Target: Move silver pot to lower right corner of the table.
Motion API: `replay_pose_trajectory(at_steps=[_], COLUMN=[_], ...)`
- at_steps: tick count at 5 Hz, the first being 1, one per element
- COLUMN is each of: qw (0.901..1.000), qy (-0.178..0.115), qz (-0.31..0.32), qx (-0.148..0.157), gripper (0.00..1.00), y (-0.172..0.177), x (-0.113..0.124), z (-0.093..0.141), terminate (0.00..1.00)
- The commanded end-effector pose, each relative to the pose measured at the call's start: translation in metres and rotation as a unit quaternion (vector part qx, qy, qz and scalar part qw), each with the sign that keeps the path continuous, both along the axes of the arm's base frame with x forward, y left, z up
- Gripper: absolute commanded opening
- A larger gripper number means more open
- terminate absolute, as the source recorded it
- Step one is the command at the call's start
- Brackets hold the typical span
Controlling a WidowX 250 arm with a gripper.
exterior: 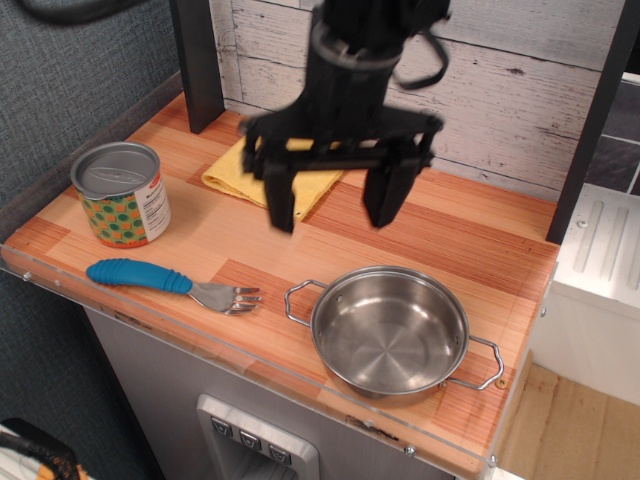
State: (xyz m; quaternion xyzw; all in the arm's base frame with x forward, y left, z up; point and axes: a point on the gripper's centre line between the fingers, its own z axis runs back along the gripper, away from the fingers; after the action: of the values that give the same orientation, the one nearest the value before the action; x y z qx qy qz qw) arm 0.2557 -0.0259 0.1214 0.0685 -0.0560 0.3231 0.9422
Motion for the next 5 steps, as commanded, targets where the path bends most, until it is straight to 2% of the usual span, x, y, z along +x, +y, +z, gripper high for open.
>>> replay_pose_trajectory(at_steps=[1,2,3,4,5], qw=[0.9976,0.9977,0.9975,0.9967,0.9961], qy=[-0.03,-0.04,-0.03,-0.04,-0.06], qz=[-0.039,-0.039,-0.056,-0.066,-0.062], qx=[0.047,0.039,0.033,0.026,0.019], gripper=[1.0,1.0,1.0,1.0,1.0], y=[0.024,0.036,0.049,0.055,0.06], x=[0.018,0.029,0.045,0.068,0.093], z=[0.035,0.043,0.047,0.052,0.044], terminate=[0.0,0.0,0.0,0.0,0.0])
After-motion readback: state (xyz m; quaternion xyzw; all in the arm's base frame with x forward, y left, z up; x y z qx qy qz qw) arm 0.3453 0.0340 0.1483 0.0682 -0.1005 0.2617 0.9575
